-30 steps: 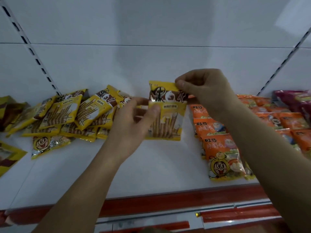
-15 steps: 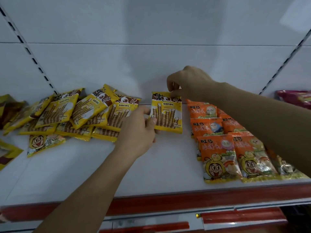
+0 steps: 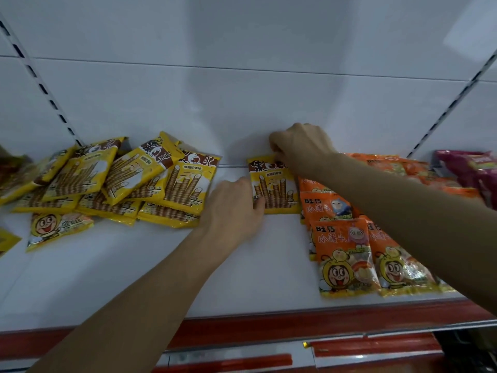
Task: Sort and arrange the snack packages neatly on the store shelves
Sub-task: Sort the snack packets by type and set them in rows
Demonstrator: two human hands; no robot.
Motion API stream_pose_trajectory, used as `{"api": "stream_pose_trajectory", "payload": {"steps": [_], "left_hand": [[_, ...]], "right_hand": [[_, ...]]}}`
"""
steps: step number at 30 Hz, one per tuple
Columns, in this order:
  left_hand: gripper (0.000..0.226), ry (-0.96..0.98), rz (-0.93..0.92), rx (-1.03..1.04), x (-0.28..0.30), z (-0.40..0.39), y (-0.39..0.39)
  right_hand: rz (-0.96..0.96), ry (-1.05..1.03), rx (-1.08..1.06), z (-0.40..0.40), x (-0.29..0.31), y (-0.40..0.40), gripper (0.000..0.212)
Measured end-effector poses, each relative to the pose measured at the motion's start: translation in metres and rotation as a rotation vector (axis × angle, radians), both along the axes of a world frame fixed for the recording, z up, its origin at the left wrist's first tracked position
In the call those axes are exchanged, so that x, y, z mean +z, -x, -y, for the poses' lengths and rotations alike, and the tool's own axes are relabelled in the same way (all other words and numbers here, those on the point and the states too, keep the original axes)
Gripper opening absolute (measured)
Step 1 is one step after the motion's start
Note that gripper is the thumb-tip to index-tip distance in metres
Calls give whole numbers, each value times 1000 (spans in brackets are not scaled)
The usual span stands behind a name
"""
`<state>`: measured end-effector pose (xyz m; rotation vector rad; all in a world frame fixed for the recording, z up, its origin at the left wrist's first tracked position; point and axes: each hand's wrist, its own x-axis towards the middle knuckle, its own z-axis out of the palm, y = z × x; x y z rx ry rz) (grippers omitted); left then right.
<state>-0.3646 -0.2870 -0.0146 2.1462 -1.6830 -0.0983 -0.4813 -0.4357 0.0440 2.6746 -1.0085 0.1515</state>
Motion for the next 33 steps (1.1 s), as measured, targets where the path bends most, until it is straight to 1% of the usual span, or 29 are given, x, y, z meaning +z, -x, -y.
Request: {"api": "stream_pose_trajectory", "payload": {"steps": [2, 5, 9, 13, 15, 18, 21, 24, 26, 28, 29, 31, 33], "left_hand": [[40, 9, 14, -2, -2, 2, 0], [42, 7, 3, -9, -2, 3, -1], [42, -2, 19, -23, -1, 3, -2], [31, -19, 46, -61, 3, -1, -4], [33, -15, 37, -76, 6, -4, -5], [42, -17, -14, -98, 13, -12, -5], [43, 79, -39, -113, 27, -34, -16], [32, 212, -23, -112, 42, -64, -47], [20, 268, -43, -110, 49, -81, -73], [12, 289, -67, -121, 49, -90, -95], [9, 288, -94, -126, 47, -93, -104], [7, 284, -152, -140, 41, -98, -114], [11, 302, -184, -161, 33, -101, -118]], "right_hand": [[53, 41, -15, -4, 4, 1, 15], [116, 37, -28, -8, 11, 0, 23], [192, -32, -93, -10, 11, -4, 19], [289, -88, -151, -19, 18, -9, 18], [335, -108, -171, -24, 26, -11, 18], [386, -147, -200, -32, 32, -15, 17], [412, -229, -177, -47, 30, -22, 14], [479, -414, -167, -69, 20, -39, 13], [550, -605, -214, -86, 6, -56, 20], [556, -698, -246, -103, -14, -76, 33], [562, -699, -255, -110, -25, -85, 39], [629, -628, -287, -121, -39, -95, 49], [731, -555, -332, -127, -40, -95, 52]]}}
